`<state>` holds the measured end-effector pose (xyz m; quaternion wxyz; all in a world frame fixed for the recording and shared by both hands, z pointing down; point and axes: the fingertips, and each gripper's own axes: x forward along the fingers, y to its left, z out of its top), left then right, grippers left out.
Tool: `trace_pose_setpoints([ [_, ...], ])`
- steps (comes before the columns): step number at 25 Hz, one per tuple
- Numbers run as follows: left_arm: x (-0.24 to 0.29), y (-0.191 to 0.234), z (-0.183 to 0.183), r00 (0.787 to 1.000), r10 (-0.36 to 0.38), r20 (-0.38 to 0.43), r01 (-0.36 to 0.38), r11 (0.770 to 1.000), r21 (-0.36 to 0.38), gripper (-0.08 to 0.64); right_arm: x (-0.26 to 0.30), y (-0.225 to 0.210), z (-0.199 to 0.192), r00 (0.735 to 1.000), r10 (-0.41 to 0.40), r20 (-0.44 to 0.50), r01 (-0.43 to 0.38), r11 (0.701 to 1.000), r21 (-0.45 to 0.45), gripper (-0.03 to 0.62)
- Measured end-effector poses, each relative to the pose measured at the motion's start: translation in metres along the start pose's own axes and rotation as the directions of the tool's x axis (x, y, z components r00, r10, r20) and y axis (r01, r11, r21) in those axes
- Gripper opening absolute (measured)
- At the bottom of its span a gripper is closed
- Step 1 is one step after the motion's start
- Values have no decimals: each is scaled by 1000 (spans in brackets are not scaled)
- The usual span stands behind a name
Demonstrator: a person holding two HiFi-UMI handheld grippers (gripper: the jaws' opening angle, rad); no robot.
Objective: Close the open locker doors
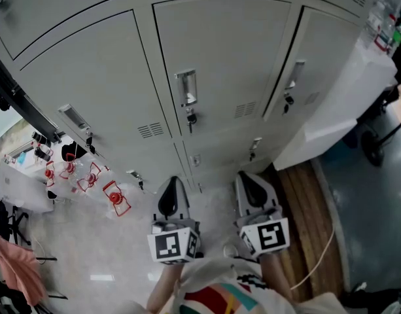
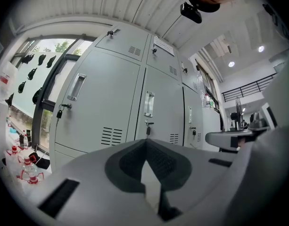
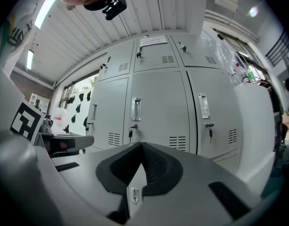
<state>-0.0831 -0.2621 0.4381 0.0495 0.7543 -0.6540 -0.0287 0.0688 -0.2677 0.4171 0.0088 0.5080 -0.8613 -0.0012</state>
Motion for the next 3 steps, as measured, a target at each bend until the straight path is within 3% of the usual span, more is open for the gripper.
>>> trace_pose_setpoints([
  [3, 0, 3, -1, 1000, 5, -4, -5, 1000, -1, 5, -1, 0, -2, 1000, -3, -8, 3, 1000, 1, 5],
])
